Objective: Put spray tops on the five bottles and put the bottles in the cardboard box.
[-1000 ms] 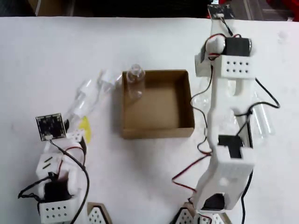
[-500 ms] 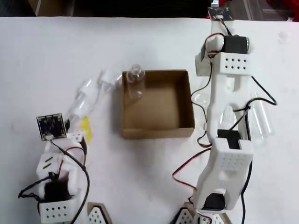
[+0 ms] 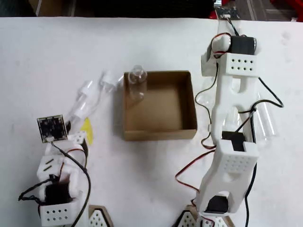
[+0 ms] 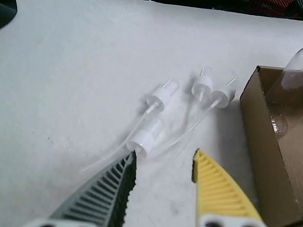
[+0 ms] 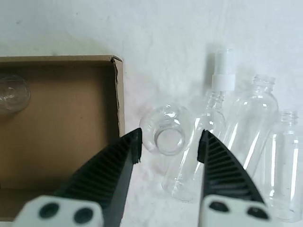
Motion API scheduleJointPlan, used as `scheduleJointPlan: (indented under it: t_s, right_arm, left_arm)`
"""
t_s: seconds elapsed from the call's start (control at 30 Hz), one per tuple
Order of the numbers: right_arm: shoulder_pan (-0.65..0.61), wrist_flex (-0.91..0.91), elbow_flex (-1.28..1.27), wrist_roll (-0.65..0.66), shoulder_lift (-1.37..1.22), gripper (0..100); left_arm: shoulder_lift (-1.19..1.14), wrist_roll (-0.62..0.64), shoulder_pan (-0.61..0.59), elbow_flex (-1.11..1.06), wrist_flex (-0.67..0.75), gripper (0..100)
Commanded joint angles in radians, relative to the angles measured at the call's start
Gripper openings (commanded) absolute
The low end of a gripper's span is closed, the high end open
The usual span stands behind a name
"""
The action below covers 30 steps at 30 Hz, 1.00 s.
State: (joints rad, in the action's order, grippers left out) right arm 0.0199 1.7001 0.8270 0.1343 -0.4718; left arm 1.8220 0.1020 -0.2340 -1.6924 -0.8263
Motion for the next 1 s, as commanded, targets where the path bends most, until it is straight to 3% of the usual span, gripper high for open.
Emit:
scheduleJointPlan:
  t_s: [0.0,0.37,0.63,0.97]
  right_arm:
    - [0.013,0.021,0.031,0.0,0.021,17.7]
    - [0.028,0.016,0.034,0.0,-0.064,17.6]
    - [0.027,0.012,0.034,0.0,-0.07,2.3]
    - [0.021,0.021,0.164,0.009,0.03,1.6]
  left_arm:
    - [0.01,-0.012,0.012,0.005,0.026,18]
    - [0.01,-0.012,0.012,0.005,0.026,18]
    - [0.01,-0.012,0.012,0.005,0.028,18]
    - [0.01,-0.012,0.012,0.005,0.028,18]
